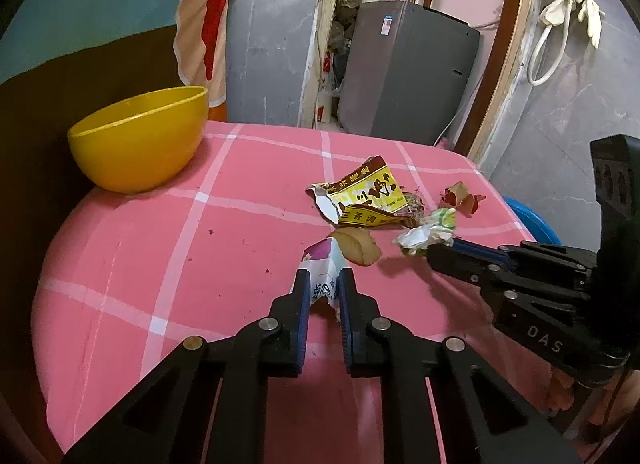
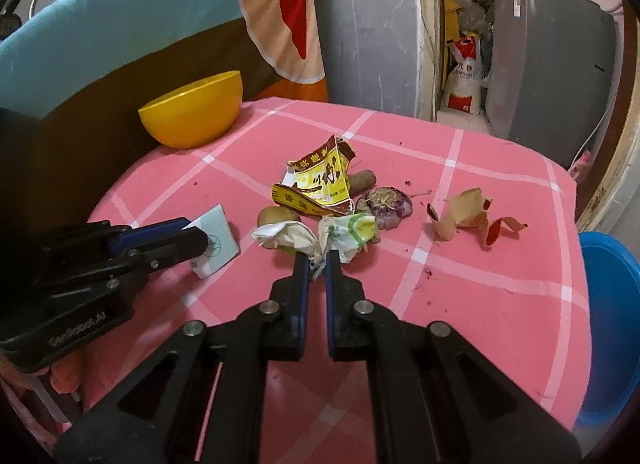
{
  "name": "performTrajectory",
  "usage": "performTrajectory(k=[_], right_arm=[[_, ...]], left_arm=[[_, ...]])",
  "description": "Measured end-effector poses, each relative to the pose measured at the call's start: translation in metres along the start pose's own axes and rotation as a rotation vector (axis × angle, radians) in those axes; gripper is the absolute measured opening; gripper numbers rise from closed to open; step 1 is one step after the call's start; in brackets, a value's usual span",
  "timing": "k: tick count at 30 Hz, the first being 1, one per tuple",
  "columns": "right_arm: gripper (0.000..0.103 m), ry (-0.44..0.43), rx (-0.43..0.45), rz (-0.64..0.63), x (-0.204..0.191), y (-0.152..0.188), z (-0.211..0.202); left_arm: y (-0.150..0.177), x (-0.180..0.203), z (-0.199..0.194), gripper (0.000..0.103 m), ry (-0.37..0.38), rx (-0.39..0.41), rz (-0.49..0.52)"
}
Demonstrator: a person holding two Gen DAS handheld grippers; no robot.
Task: Collect trash
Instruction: 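Grasp the white printed wrapper with the left tool while the right tool grasps crumpled paper, then carry both items over the blue bucket and open both tools to drop them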
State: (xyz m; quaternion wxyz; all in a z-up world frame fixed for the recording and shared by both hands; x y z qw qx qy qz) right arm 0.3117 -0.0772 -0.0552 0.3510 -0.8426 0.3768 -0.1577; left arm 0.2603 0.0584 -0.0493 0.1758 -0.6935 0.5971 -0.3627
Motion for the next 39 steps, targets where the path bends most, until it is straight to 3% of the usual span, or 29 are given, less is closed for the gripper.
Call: performTrajectory(k=[10,23,32,39], right_arm=[[0.006,0.016,0.144,0.026,0.005,0.008,-0.045],[0.006,0.221,0.409,0.018,0.027,0.018,-0.147],[0.007,0.387,0.505,0.042,0.063,0.040,-0.208],[0.007,0.479,0.524,0.107,0.103,0.066,-0.238]], left_arm=[[-0.001,0.017,-0.036,0.010,0.038,0.118,-0.007],[-0.017,0.091,-0.082,0.010,0.194,0.361,0.019],[-0.017,0.167,-0.085,0.010,0.311,0.416,0.087],[-0.012,0.227,-0.062,0.010,0.373,0.384,0.138]])
Point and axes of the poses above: each gripper's, at about its wrist camera, not at the fingertips, and z roughly the way its jaws point, x to its right, y to its underside, the point moved 2 cm from there along z, roughly the way its jaws point, and after that the axes turned 11 degrees about -z, right-handed, at the moved point
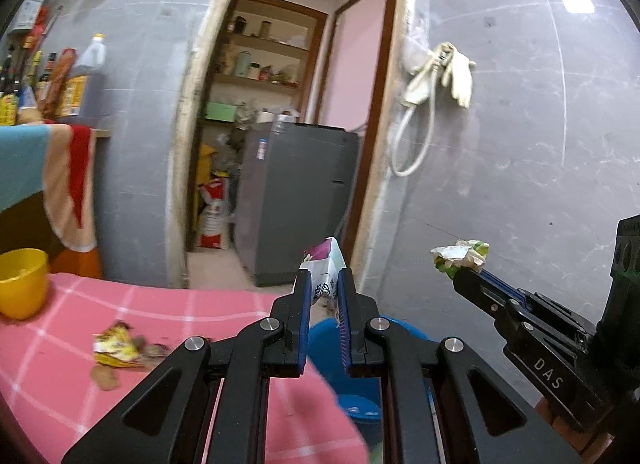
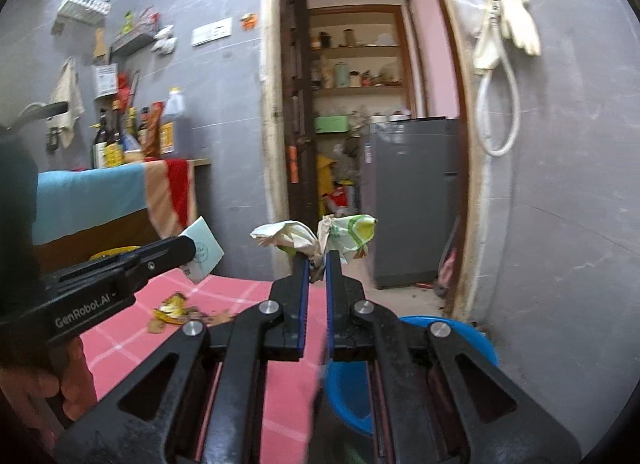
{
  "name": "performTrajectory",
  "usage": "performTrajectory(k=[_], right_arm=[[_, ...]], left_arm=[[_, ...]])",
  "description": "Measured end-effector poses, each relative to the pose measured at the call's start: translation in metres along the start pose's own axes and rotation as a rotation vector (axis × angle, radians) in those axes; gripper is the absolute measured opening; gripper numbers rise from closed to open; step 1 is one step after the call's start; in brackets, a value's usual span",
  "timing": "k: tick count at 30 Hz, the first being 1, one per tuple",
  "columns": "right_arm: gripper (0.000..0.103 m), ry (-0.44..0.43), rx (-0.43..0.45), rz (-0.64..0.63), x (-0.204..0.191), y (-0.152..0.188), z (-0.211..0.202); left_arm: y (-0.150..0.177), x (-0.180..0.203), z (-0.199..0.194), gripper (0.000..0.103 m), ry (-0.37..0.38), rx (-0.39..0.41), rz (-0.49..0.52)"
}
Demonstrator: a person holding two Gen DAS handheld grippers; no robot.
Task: Collect trash
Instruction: 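Carry both items over the blue bucket and open both tools to drop them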
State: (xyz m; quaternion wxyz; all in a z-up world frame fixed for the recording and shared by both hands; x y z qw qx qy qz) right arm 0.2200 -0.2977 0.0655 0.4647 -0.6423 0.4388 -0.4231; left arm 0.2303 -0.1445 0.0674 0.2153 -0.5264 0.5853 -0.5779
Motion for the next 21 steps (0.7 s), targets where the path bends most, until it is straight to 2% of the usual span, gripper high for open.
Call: performTrajectory(k=[8,16,21], right_arm=[[0.007,0.080,-0.063,0.056,0.054,0.030,0.000],[0.007,0.091,-0.178,0.148,0.090,0.072,0.021],[0.007,0.085,-0.226,0.167,0.098,0.089,0.032]], left_arm=[[0.020,0.029,0.057,0.011,0.042,-0.121,-0.021],[0.044,0.035,0.102,0.011,0.030,-0.230,-0.035],[0.056,0.034,0.123,0.011,0.014,-0.291,-0.032]])
Point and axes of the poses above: each gripper's, at about its wrist camera, not at the fingertips, and z roughly the way its jaws point, x to its right, y to its underside, the point moved 2 cm from there along z, roughly the way its jaws point, and after that the axes turned 11 degrees about -z, right-handed, at the moved point
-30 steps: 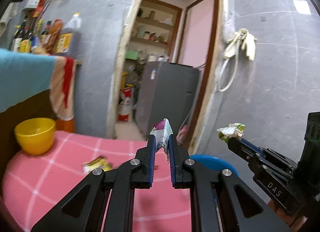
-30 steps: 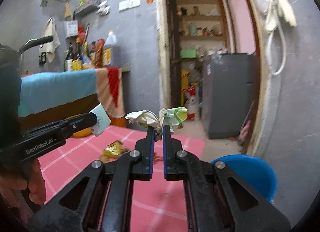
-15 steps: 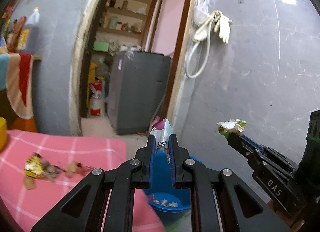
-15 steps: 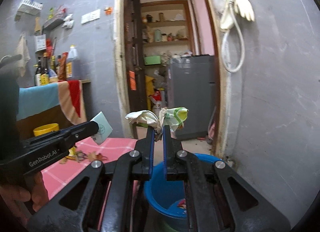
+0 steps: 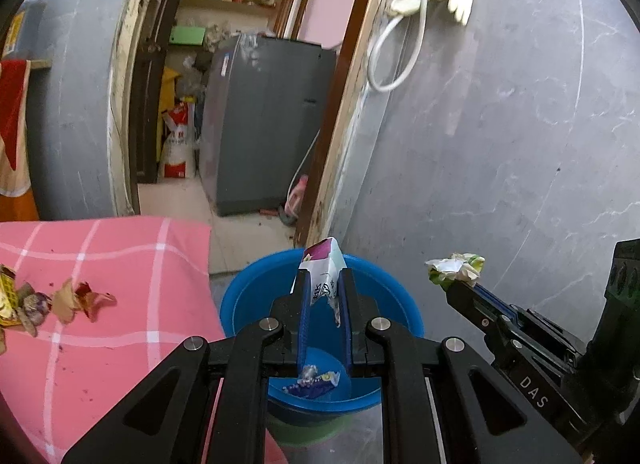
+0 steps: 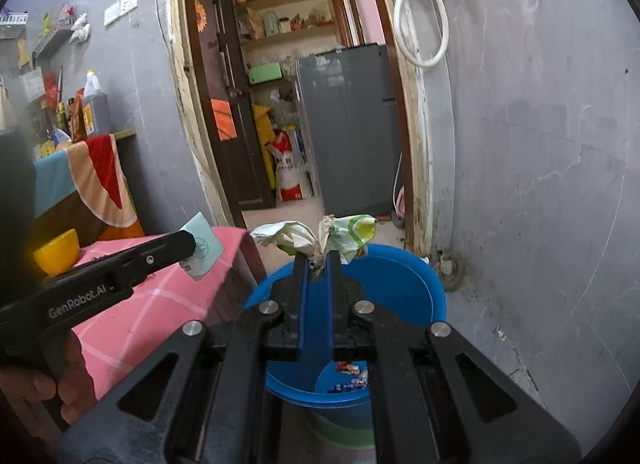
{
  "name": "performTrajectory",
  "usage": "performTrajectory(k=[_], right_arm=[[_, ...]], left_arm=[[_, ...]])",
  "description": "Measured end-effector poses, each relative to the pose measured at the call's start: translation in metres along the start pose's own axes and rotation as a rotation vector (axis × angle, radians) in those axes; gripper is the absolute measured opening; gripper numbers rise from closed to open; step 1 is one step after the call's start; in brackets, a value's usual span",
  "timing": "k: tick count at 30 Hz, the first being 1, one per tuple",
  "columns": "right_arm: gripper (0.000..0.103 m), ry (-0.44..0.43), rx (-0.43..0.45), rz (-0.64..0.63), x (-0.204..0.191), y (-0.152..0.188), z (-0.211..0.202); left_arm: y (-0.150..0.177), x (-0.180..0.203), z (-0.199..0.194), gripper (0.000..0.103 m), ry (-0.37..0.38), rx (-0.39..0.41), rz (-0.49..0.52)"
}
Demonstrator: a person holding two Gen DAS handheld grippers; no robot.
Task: Collect trash
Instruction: 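Carry both items over the blue bucket and open both tools to drop them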
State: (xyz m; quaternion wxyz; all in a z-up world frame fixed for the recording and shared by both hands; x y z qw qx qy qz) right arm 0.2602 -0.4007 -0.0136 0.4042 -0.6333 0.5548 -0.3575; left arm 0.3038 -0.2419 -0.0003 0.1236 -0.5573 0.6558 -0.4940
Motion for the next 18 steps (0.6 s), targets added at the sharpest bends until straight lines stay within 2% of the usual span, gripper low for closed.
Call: performTrajectory(k=[6,18], right_arm=[[0.007,-0.001,-0.056,0.006,0.005,0.007,0.016],[0.009,-0.017,-0.137,0.029,0.011,0.015,0.043]], left_arm=[[0.006,-0.007,0.023,0.011,-0.026,-0.070,-0.022],[0.013,-0.017,0.048,0.013,-0.058,-0.156,-0.062]])
Point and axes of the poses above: each gripper's, at about its wrist camera, not at the fingertips, and z roughly the way its jaws point, x to its right, y to its underside, the point moved 2 cm from there along z, roughly the way its jaws point, and after that the axes turned 11 degrees about -z, right-handed, at the moved point
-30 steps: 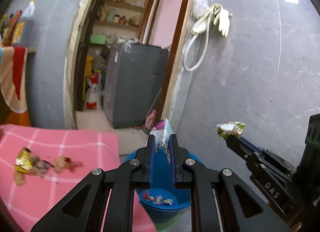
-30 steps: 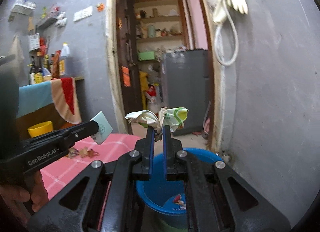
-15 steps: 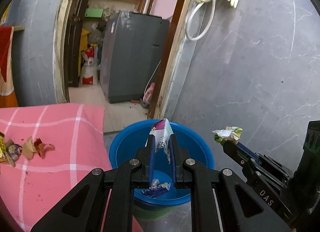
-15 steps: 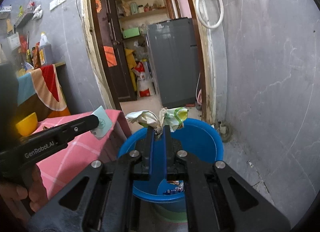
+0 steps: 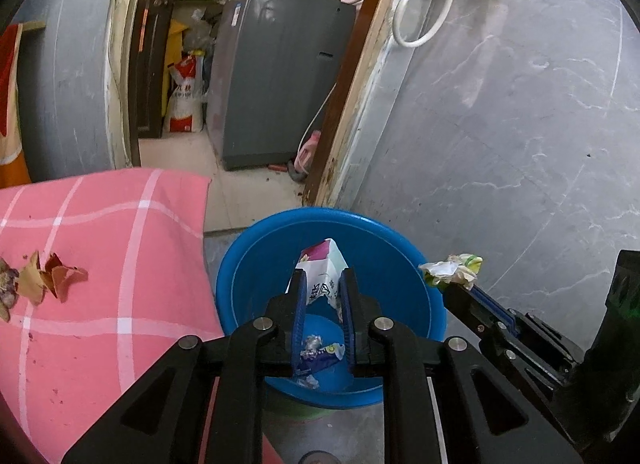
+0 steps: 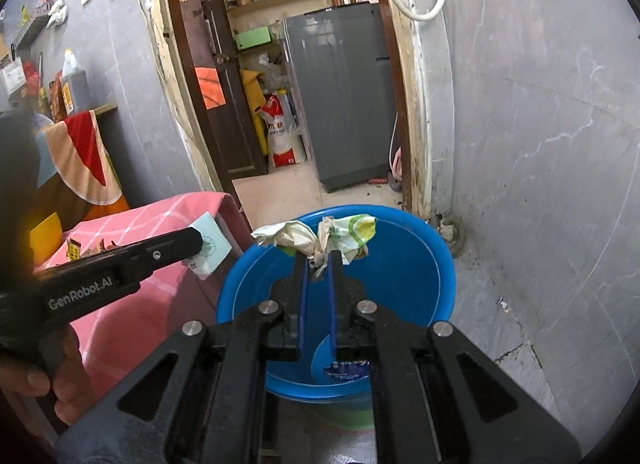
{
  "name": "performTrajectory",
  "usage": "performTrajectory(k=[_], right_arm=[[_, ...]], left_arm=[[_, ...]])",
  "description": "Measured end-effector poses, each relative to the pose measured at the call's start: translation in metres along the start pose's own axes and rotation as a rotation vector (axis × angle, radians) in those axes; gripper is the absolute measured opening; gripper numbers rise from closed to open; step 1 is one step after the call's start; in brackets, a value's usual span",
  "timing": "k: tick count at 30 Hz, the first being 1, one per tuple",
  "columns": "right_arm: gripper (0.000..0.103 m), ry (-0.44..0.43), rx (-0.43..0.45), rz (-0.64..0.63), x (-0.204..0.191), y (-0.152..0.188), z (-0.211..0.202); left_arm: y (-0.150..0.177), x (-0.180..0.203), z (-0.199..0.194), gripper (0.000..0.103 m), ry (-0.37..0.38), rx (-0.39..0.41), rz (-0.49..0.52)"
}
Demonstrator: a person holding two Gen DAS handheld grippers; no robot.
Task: Collect trash
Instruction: 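Carry both items over the blue bucket and open both tools to drop them, then move both open tools back toward the remaining trash on the table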
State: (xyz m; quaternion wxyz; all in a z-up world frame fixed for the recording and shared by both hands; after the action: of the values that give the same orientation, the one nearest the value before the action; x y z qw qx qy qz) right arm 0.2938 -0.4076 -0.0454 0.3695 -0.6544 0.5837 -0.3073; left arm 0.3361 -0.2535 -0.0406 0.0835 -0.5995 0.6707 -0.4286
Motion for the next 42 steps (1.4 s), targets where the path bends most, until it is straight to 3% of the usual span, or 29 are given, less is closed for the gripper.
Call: performTrajectory(k=[8,16,29,31,34,36,42], right_arm=[[0.011,-0.018,-0.047,0.037,0.005,0.005,0.016],[0.023,-0.013,-0.053,0.051,0.006,0.005,0.014],[0.050,0.029,0.075,0.009,-0.013,-0.022,-0.033],[0.057,0.035,0.100,-0.001,-0.018,-0.028,-0.042],[0.069,0.039,0.131,-0.012,-0.027,-0.034,-0.054],[0.077,0.039,0.161,-0.025,-0.036,-0.039,-0.064],[0.099,0.037,0.253,-0.045,-0.060,-0.052,-0.090]], left_arm=[[-0.001,-0.006,0.007,0.018,-0.024,-0.035,-0.022],[-0.004,-0.009,-0.002,0.028,-0.023,-0.015,-0.040],[-0.010,-0.025,-0.069,0.065,-0.062,0.167,-0.028],[-0.011,-0.030,-0.084,0.082,-0.077,0.207,-0.030],[-0.011,-0.038,-0.107,0.095,-0.086,0.279,-0.042],[-0.012,-0.043,-0.123,0.100,-0.091,0.320,-0.050],[-0.011,-0.060,-0.166,0.101,-0.119,0.415,-0.044]])
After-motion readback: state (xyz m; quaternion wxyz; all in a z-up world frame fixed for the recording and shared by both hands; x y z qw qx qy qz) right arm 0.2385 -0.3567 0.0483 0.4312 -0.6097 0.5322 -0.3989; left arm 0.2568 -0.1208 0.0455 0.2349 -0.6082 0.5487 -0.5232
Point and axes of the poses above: each gripper's, at about its wrist camera, not at the fingertips, and z roughly the way its jaws point, x to its right, y to its underside, the point moved 2 cm from there along z, roughly the way its jaws point, and after that the axes turned 11 degrees about -z, right-handed, at the moved point
